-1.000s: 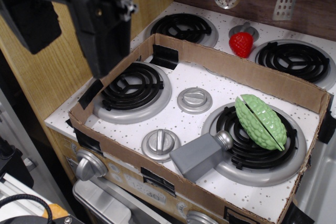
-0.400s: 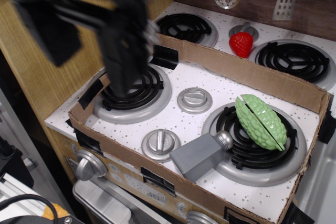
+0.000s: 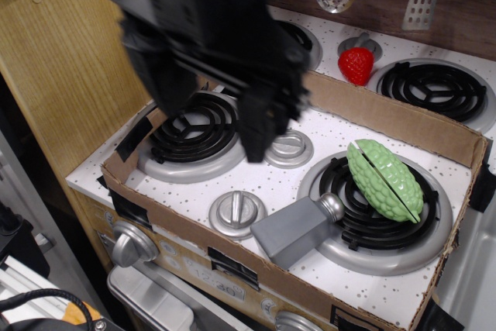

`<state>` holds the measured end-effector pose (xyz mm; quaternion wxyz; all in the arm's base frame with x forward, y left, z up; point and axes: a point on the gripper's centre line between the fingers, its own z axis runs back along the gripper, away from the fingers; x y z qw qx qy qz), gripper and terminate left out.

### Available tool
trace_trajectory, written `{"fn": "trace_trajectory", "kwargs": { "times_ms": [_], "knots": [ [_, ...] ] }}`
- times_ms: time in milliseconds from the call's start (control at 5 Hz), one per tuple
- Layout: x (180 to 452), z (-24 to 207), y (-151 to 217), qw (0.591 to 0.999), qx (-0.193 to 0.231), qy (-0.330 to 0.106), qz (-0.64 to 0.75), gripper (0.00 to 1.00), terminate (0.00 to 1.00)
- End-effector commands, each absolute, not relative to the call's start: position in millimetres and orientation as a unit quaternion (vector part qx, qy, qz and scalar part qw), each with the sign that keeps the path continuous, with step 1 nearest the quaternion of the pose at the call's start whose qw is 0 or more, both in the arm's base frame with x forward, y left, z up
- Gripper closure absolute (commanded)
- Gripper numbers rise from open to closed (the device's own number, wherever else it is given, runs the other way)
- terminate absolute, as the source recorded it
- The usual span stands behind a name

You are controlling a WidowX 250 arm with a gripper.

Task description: Right pepper shaker

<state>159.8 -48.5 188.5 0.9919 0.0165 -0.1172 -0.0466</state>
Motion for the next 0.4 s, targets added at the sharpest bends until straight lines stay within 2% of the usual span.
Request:
{"fn": "trace_trajectory", "kwargs": {
  "times_ms": [0,200],
  "knots": [
    [196.3,157.5,-66.0,0.988,-0.013,-0.131,-0.08,0.0,0.0],
    [205.5,137.6,-71.5,0.988,-0.028,-0.123,-0.087,0.0,0.0]
  ]
}}
